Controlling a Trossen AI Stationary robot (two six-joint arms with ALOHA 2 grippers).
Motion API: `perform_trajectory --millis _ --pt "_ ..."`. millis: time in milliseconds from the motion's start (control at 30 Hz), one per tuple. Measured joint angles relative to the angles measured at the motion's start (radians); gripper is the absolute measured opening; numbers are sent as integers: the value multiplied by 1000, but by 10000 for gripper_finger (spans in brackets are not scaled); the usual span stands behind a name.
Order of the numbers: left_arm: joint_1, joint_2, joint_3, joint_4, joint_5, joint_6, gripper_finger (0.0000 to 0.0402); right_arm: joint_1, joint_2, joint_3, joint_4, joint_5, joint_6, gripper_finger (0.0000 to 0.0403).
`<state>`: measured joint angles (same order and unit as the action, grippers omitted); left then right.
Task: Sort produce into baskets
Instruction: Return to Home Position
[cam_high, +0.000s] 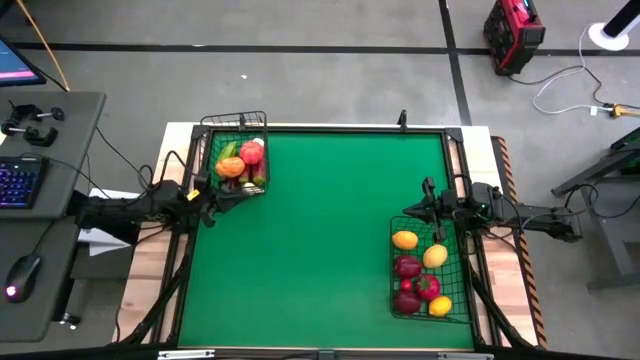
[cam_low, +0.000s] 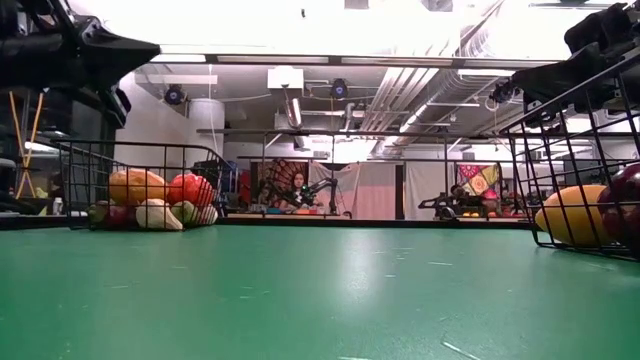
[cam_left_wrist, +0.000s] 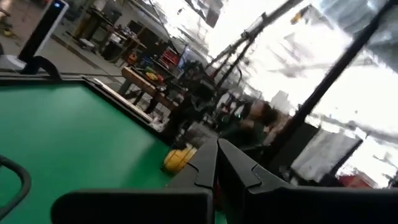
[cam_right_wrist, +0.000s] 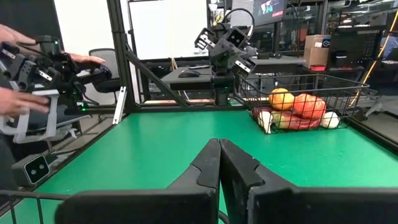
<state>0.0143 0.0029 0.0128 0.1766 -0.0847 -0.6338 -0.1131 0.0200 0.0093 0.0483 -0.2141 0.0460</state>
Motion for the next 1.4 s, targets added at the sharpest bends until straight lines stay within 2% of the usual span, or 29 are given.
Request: perform_trajectory --millis 200,400,733,1400 --pt "-2 0 0 -123 80 302 0 0 0 0 0 0 -1 0" --pt "1 0 0 -157 126 465 0 0 0 0 0 -1 -1 0" --pt "27 1 0 -158 124 392 0 0 0 0 -1 -1 -1 0" --pt "27 4 0 -158 122 392 0 0 0 0 -2 -1 -1 0"
